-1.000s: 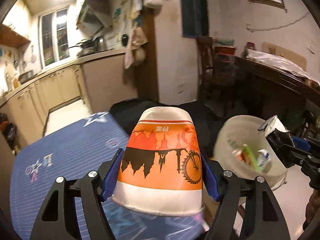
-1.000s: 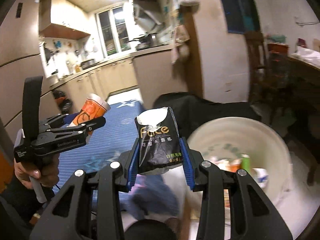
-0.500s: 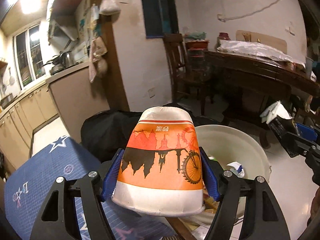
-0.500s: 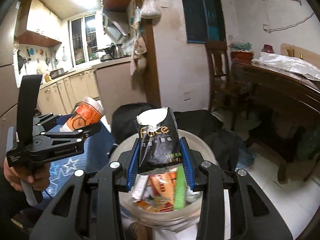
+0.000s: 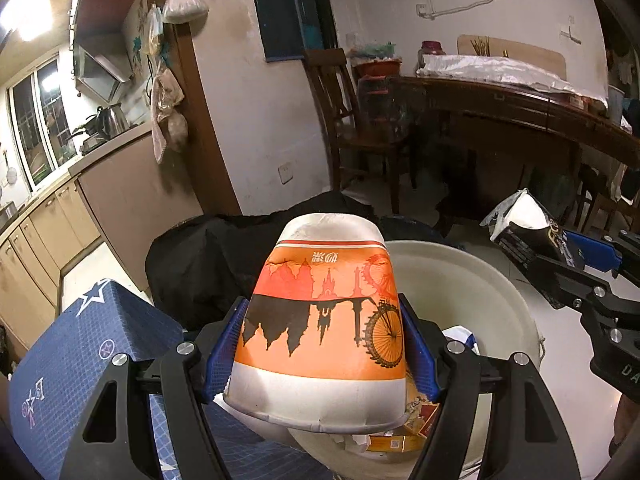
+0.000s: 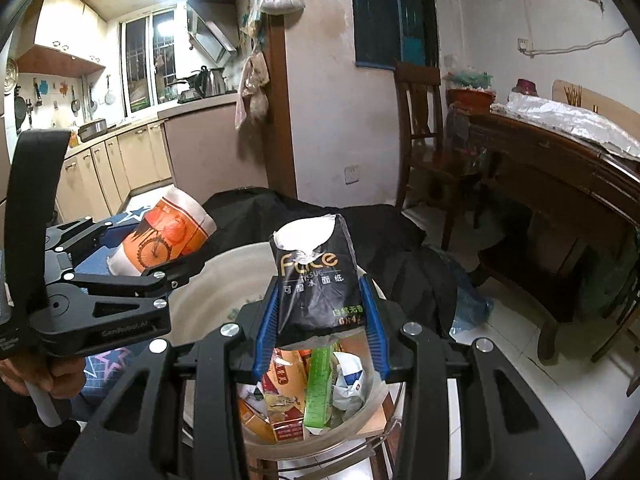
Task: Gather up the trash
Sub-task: 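Open both tools to drop the paper cup and tissue pack into the bucket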
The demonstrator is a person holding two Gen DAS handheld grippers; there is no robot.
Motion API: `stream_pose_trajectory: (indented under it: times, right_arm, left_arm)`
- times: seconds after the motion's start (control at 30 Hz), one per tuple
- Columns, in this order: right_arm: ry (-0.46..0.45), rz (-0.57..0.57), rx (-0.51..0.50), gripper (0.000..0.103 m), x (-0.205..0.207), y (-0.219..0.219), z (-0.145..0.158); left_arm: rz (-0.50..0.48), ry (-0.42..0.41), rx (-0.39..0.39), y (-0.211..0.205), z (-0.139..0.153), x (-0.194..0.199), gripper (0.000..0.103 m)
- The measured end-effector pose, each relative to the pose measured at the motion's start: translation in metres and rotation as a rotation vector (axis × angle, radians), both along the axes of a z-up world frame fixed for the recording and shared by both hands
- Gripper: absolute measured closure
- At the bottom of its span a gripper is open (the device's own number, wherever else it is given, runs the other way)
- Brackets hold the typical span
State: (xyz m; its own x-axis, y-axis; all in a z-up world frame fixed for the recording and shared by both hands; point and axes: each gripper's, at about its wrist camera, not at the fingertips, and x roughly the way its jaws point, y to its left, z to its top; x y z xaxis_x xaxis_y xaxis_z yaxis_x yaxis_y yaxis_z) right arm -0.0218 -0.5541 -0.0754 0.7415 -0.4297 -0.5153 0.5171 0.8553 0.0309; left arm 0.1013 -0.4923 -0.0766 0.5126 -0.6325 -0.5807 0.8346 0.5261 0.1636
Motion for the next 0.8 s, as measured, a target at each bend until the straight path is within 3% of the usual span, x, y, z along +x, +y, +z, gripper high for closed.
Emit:
stream_pose_trajectory:
  times: [0.57,0.63,0.73,0.8]
  right_arm:
    - [0.042,-0.013,0.072,0.066,0.014,-0.021,-0.026]
    - [0.058,-0.008,0.075,0.065,0.021,-0.025,-0.025]
    - [0.084,-0.004,0.077,0.055,0.029,-0.026,-0.030]
    - [0.092,-0.002,0.080,0.055,0.032,-0.025,-0.034]
  left_arm:
    - [-0.009,0.024,0.067,-0.025,-0.028,0.006,0.028]
    - [-0.023,0.042,0.072,-0.028,-0.031,0.010,0.025]
    - [-0.009,0.044,0.086,-0.031,-0.036,0.015,0.020]
    - [-0.005,0.055,0.091,-0.030,-0.038,0.020,0.019]
